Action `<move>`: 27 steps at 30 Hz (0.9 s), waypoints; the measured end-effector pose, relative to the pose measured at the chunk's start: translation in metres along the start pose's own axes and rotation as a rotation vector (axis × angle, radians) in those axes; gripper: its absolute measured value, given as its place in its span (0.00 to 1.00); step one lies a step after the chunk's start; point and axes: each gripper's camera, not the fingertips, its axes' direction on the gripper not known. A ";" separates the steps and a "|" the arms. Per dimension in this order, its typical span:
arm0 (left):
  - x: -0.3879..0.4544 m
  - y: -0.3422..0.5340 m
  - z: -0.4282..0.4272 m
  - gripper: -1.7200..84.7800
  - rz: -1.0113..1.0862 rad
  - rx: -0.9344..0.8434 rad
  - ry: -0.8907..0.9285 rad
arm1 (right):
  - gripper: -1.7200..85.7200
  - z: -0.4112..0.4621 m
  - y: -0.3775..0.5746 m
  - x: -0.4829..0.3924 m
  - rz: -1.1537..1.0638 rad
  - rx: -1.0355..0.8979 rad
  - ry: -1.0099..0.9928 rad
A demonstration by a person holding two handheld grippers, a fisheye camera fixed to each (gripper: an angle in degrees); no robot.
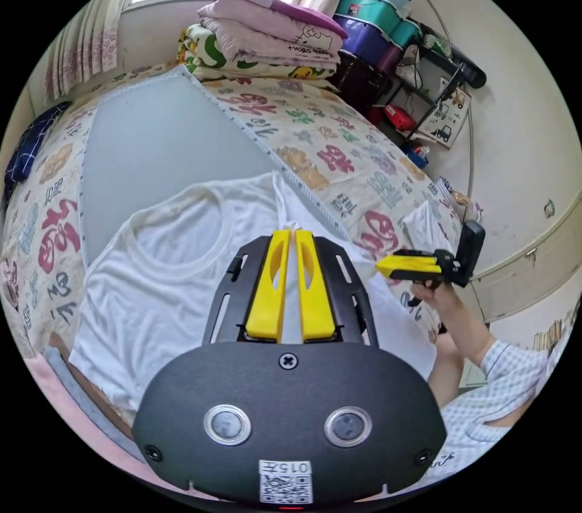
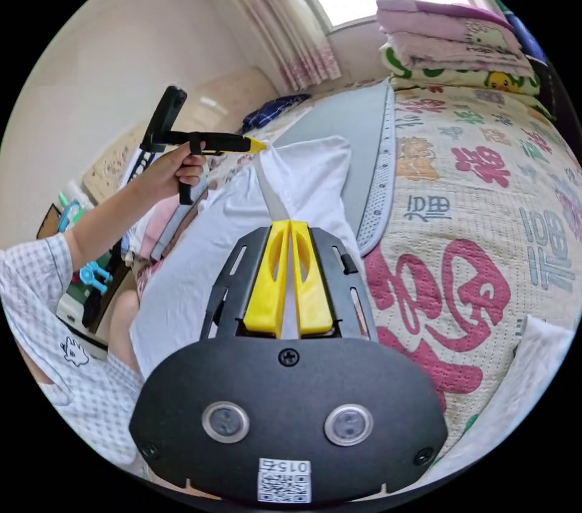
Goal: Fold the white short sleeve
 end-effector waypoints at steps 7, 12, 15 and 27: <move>-0.047 0.041 -0.021 0.14 -0.078 0.110 -0.105 | 0.14 0.004 0.052 0.026 -0.036 -0.018 0.090; -0.056 -0.014 0.014 0.14 -0.108 0.090 -0.034 | 0.13 0.033 0.057 0.042 -0.111 -0.083 0.192; -0.075 -0.038 0.047 0.14 -0.216 0.091 0.042 | 0.13 0.059 0.062 0.060 -0.110 -0.109 0.193; -0.064 -0.100 0.110 0.04 -0.148 -0.015 -0.145 | 0.03 0.060 0.122 0.179 0.137 0.000 0.057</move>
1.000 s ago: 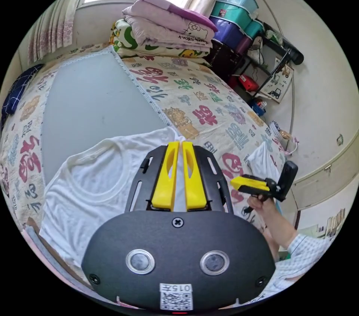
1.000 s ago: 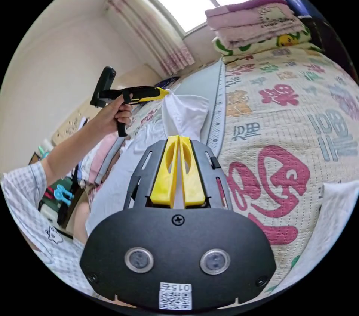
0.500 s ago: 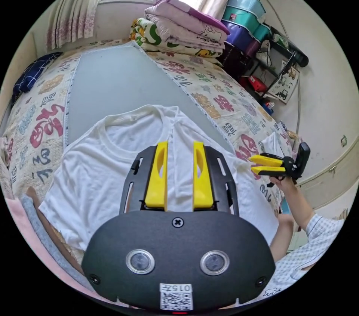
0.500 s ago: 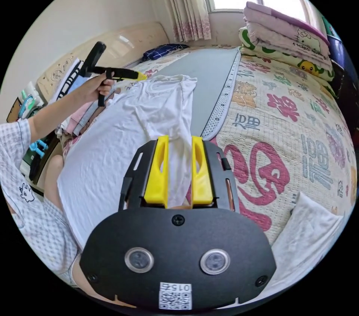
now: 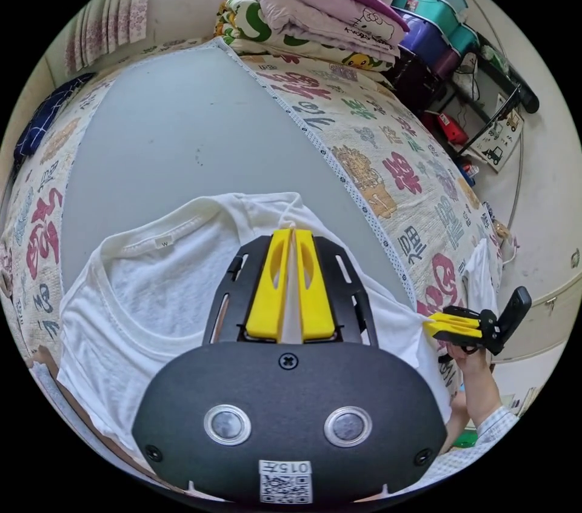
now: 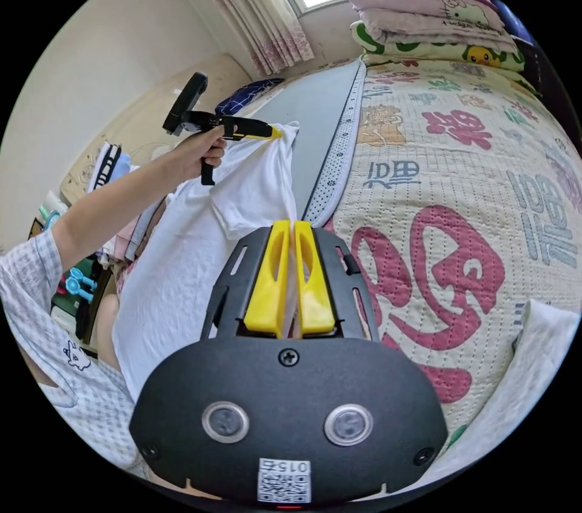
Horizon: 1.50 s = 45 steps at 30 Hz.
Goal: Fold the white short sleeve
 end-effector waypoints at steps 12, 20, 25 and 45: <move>-0.013 0.084 -0.051 0.11 0.142 -0.047 0.092 | 0.11 0.008 0.060 -0.017 -0.243 0.005 0.087; -0.015 0.126 -0.054 0.09 0.186 -0.120 0.035 | 0.07 0.047 0.089 0.018 -0.249 -0.132 0.222; -0.024 0.141 -0.068 0.03 0.151 -0.094 0.081 | 0.02 0.045 0.112 0.057 -0.195 -0.156 0.217; -0.043 0.198 -0.104 0.02 0.155 -0.057 0.090 | 0.01 0.046 0.232 0.216 -0.258 -0.239 0.223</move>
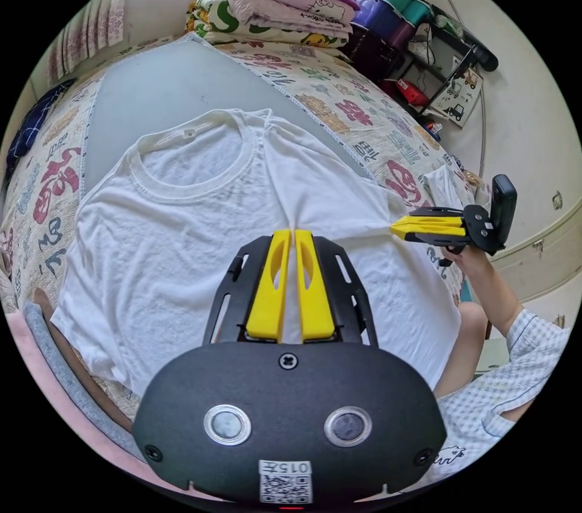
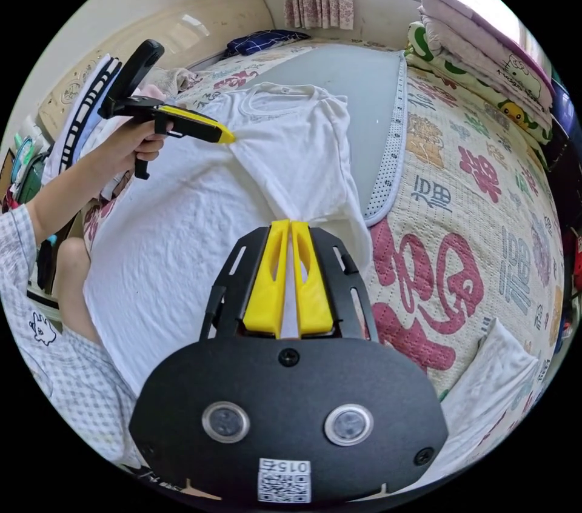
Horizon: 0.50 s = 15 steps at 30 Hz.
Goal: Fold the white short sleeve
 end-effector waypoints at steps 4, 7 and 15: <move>-0.005 0.019 0.005 0.02 -0.018 -0.035 -0.011 | 0.01 0.021 0.039 0.034 0.029 -0.011 -0.019; -0.008 0.040 -0.009 0.02 -0.035 -0.006 0.006 | 0.02 0.029 0.067 0.057 0.049 -0.020 -0.019; -0.004 0.187 -0.115 0.03 -0.113 0.210 -0.193 | 0.02 0.027 0.144 0.093 -0.012 -0.002 0.002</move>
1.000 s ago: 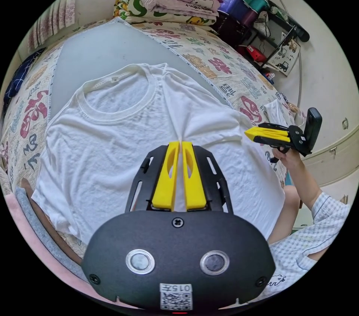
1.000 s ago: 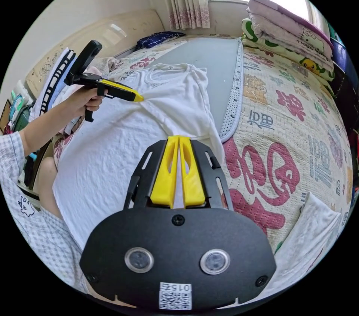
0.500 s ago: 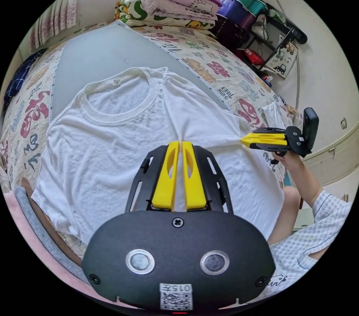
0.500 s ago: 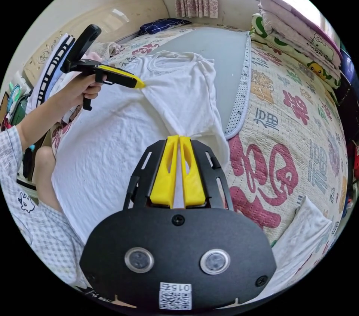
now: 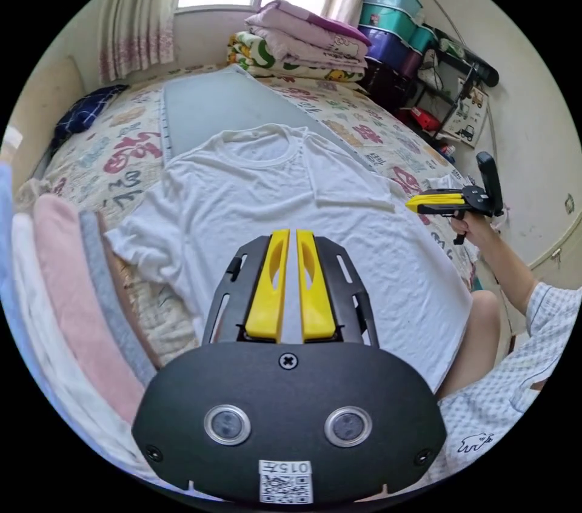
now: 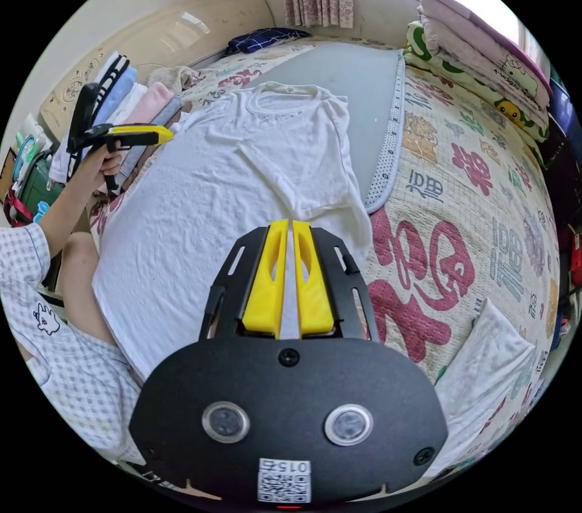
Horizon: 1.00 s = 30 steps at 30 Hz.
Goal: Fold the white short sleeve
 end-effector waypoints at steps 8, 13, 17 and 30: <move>-0.055 0.070 -0.021 0.10 -0.247 0.107 -0.267 | 0.02 0.047 -0.014 -0.047 -0.168 0.050 -0.144; -0.094 0.084 -0.010 0.11 -0.422 0.071 -0.141 | 0.02 0.113 -0.026 -0.068 -0.218 0.041 -0.211; -0.092 0.090 -0.006 0.11 -0.358 0.063 -0.291 | 0.04 0.175 -0.027 -0.075 -0.261 0.015 -0.257; -0.101 0.104 -0.004 0.03 -0.325 0.035 -0.250 | 0.10 0.369 -0.068 -0.044 -0.138 -0.140 -0.391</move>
